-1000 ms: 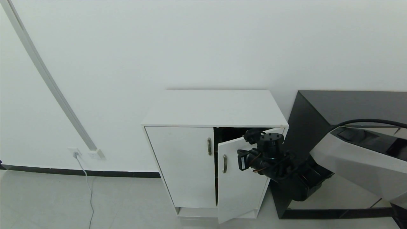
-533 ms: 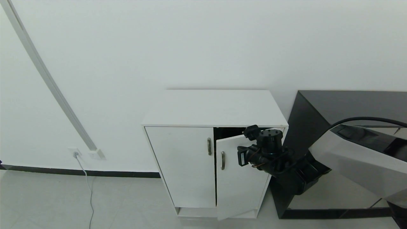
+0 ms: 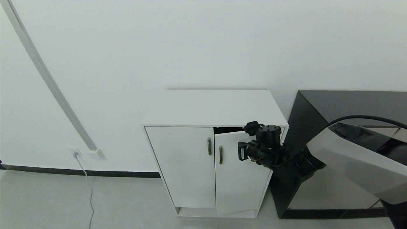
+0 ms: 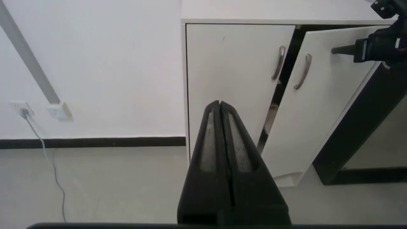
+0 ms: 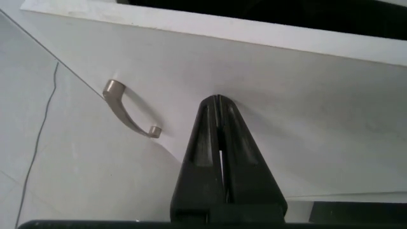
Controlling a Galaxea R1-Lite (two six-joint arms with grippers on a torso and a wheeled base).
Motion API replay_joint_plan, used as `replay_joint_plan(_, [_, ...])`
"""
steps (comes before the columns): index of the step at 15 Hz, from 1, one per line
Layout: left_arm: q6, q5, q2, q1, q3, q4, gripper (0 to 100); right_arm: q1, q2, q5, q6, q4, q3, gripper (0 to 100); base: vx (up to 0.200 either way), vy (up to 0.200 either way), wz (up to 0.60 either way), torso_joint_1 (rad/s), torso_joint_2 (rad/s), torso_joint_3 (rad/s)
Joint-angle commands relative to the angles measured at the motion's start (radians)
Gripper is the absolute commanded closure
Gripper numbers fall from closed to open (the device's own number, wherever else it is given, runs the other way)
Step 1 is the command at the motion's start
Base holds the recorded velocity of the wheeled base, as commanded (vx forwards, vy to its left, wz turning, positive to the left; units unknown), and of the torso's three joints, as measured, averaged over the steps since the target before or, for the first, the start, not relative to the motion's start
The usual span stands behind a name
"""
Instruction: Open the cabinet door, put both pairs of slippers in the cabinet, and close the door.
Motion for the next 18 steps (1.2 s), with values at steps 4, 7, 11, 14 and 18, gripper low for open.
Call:
replay_joint_plan(4, [0.0,0.0,0.0,0.0,0.0,0.0,100,-0.013,0.014,0.0,-0.001,0.042,-0.055,100,0.0,0.0,0.0,0.0,0.0,0.0])
replay_joint_plan(7, [-0.001,0.0,0.0,0.0,0.0,0.0,100,-0.019,0.017,0.0,-0.001,0.063,-0.081,100,0.0,0.0,0.0,0.0,0.0,0.0])
replay_joint_plan(11, [-0.001,0.0,0.0,0.0,0.0,0.0,100,-0.031,0.025,0.0,-0.002,0.089,-0.112,100,0.0,0.0,0.0,0.0,0.0,0.0])
replay_joint_plan(14, [-0.001,0.0,0.0,0.0,0.0,0.0,100,-0.041,0.028,0.0,-0.022,0.091,-0.12,100,0.0,0.0,0.0,0.0,0.0,0.0])
replay_joint_plan(18, [-0.001,0.0,0.0,0.0,0.0,0.0,100,-0.047,0.034,0.0,-0.022,0.105,-0.138,100,0.0,0.0,0.0,0.0,0.0,0.0])
